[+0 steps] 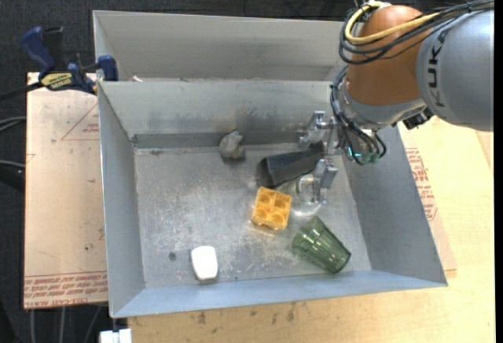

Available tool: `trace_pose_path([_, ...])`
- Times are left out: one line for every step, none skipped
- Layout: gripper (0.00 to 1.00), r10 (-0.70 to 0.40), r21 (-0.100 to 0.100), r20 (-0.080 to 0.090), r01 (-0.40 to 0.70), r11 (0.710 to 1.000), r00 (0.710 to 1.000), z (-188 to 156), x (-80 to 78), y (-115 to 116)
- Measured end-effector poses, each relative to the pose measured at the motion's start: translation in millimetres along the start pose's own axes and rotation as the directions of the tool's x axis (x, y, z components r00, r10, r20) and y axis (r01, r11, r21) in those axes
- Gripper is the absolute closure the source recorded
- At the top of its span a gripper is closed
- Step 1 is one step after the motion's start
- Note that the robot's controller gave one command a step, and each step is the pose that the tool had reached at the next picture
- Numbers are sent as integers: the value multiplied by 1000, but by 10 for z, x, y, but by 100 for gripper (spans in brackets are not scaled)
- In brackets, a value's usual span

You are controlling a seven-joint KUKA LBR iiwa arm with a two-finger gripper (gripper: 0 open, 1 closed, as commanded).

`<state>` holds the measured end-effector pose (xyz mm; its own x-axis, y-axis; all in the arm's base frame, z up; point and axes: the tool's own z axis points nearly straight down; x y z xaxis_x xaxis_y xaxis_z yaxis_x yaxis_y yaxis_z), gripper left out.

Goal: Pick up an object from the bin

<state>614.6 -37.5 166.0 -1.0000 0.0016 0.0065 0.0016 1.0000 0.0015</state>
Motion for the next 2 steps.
trace_pose_path([0,-1,1,8,1,1000,1000,-47,-16,0])
trace_pose_path([100,-38,3,8,38,999,999,749,-380,607])
